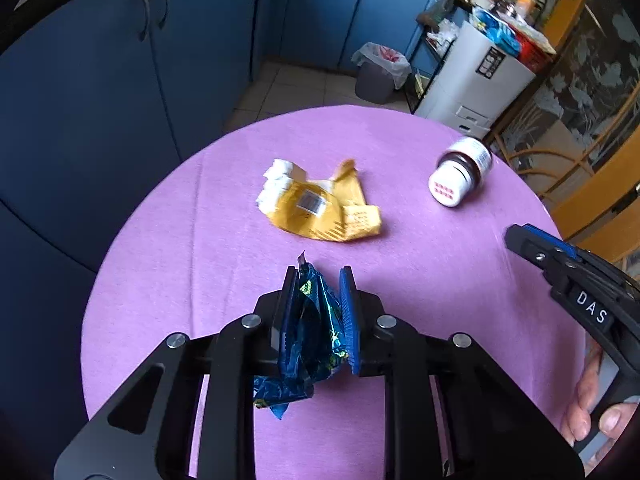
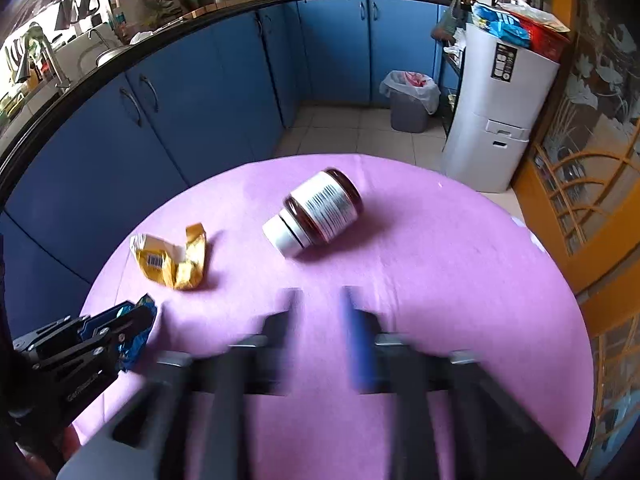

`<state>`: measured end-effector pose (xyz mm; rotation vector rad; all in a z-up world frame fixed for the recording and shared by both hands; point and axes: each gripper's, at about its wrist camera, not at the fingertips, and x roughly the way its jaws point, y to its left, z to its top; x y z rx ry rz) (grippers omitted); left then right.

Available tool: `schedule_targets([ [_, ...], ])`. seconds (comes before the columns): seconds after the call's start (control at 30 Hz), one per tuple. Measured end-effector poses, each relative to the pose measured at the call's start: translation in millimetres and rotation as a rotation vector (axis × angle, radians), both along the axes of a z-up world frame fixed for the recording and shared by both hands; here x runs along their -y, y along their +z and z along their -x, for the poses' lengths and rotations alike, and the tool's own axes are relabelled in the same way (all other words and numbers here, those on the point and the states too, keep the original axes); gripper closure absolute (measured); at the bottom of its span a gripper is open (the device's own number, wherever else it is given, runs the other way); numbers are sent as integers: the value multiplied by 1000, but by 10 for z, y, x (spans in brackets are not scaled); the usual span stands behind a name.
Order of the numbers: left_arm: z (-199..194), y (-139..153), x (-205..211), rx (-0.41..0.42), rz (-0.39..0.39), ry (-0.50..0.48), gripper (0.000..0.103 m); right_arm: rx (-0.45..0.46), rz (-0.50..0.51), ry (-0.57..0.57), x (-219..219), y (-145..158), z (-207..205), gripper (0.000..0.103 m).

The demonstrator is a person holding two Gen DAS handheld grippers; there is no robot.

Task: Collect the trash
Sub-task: 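Grasp the blue foil wrapper with the left tool while the right tool grasps the dark jar, then lift the foil wrapper and jar off the table with both tools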

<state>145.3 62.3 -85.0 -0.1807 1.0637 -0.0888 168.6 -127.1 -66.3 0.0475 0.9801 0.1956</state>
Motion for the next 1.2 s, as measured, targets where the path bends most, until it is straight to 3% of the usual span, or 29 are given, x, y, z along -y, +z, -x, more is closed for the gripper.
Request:
schedule_targets([
  [0.03,11,1,-23,0,1,5,81,11,-16,4,-11,12,-43,9],
  [0.2,4,-15,-141,-1,14,25,81,29,-12,-5,-120,65,-388,9],
  [0.37,35,-44,-166,-4,24,30,81,-61,17,-13,-207,-167,-673,9],
  [0.4,38,-41,-158,-1,21,27,82,-66,23,-15,-210,-199,-689,12],
  [0.43,41,-38,-151,1,19,26,82,-66,45,-21,-226,-224,-695,28],
  [0.53,38,-42,-141,2,22,30,82,-87,64,-22,-242,-290,-667,62],
  [0.6,31,-45,-135,1,22,33,82,-88,79,-23,-232,-305,-615,73],
  [1.2,158,212,216,48,-5,-6,83,20,78,-54,175,33,16,74],
])
